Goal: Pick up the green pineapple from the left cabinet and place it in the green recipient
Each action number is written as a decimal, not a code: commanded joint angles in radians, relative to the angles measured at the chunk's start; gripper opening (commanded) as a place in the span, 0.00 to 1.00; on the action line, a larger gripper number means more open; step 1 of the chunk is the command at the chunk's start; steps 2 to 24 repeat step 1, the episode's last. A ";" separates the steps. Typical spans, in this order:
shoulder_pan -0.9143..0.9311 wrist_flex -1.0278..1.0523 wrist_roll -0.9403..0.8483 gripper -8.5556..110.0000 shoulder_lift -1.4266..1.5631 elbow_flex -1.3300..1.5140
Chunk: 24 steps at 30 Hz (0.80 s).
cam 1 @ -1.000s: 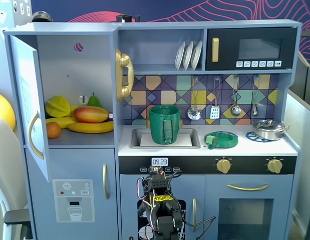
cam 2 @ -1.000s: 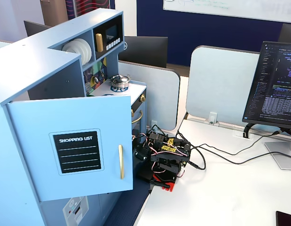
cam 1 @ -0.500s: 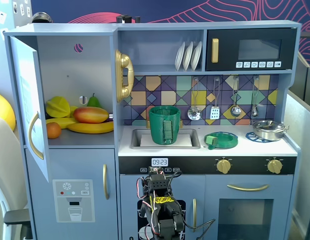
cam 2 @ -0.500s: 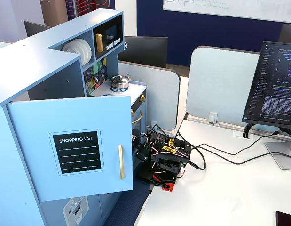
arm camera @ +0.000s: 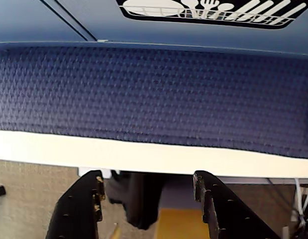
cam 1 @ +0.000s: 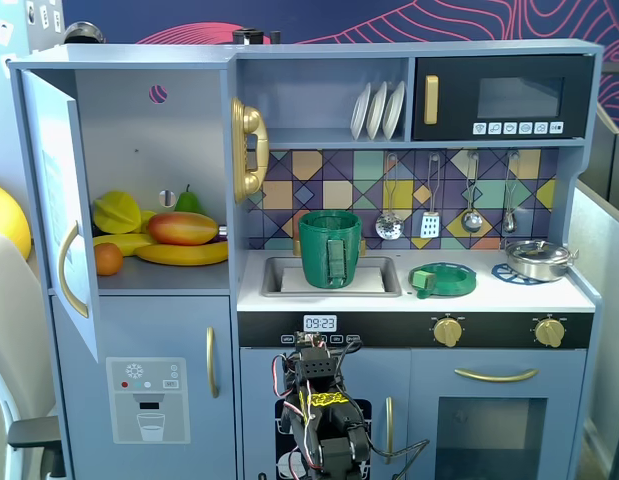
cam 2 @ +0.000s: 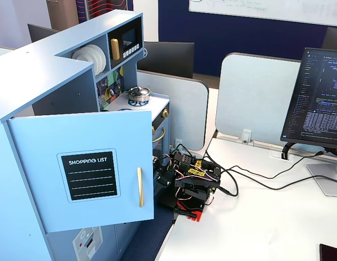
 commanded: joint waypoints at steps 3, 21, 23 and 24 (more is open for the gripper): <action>-0.031 0.163 0.083 0.18 -0.011 0.012; -0.031 0.163 0.083 0.18 -0.011 0.012; -0.031 0.163 0.083 0.18 -0.011 0.012; -0.031 0.163 0.083 0.18 -0.011 0.012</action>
